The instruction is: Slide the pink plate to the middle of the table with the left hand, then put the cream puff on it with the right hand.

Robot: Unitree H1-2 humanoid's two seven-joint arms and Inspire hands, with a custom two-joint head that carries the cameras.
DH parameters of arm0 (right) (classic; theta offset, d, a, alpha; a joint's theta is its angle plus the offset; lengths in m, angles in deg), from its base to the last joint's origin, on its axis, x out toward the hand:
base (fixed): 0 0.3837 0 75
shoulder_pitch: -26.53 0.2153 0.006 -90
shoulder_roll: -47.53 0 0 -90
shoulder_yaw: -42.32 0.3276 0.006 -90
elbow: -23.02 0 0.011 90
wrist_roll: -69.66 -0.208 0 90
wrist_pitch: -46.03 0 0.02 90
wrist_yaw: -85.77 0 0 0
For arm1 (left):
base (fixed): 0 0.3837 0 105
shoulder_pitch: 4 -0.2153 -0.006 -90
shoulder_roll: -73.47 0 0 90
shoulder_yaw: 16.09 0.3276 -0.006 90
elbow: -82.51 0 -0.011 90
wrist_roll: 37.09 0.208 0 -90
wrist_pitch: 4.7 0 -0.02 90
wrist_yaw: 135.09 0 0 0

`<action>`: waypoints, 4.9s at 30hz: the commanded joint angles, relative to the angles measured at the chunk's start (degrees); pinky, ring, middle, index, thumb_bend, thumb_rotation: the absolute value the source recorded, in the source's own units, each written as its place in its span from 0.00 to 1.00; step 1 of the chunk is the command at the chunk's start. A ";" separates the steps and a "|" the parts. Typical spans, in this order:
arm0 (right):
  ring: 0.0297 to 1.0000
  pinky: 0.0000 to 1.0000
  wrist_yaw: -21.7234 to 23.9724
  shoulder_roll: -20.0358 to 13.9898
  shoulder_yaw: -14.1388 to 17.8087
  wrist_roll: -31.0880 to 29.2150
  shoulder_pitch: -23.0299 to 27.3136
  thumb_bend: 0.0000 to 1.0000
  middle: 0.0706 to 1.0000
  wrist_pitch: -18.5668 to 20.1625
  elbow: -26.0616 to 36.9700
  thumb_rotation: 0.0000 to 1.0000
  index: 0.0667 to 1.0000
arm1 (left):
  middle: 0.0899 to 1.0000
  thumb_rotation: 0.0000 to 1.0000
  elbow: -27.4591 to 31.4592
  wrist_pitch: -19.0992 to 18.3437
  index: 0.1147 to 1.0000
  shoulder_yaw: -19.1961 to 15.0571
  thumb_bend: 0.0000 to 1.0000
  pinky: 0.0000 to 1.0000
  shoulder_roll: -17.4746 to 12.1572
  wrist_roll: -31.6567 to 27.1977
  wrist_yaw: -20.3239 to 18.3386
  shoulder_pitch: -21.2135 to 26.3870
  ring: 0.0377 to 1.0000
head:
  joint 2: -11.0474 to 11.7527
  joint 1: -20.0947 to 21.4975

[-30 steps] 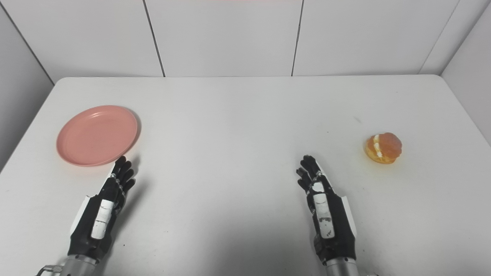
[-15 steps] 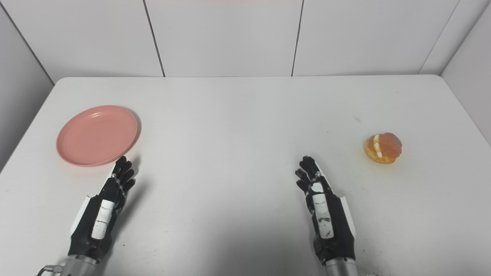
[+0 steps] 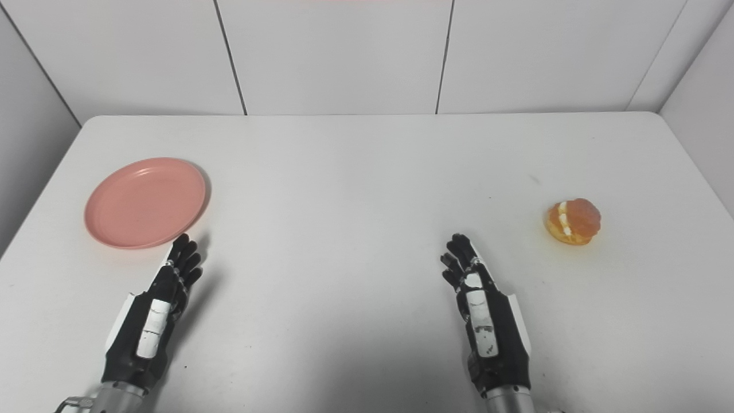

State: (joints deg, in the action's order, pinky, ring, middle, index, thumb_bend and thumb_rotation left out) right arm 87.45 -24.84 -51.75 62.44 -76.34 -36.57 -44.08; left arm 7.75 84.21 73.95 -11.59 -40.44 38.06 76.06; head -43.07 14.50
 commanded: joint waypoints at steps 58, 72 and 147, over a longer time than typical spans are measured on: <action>0.99 1.00 10.93 -6.87 8.09 -7.05 -0.97 0.89 0.99 -13.99 -16.11 1.00 0.97 | 0.98 0.95 -11.51 11.96 0.95 11.39 0.72 0.85 6.62 15.62 9.80 0.20 0.92 | 18.59 -23.40; 0.99 1.00 10.97 -7.42 7.77 -7.45 0.66 0.80 0.98 -16.46 -21.21 1.00 0.97 | 0.96 0.94 -15.94 14.54 0.94 12.34 0.77 0.86 7.27 15.23 11.82 1.60 0.93 | 23.02 -23.88; 0.99 1.00 8.95 -6.80 4.53 -6.66 1.41 0.80 1.00 -15.01 -20.82 1.00 0.98 | 0.86 0.98 -36.54 19.03 0.87 -15.65 0.87 0.90 -16.04 7.35 12.15 34.90 0.88 | 21.49 -23.44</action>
State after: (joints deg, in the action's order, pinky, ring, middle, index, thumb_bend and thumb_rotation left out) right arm 97.25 -31.55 -47.01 54.98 -72.48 -55.51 -61.54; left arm -29.59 102.41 59.03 -25.64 -33.07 48.88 108.46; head -21.53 -8.88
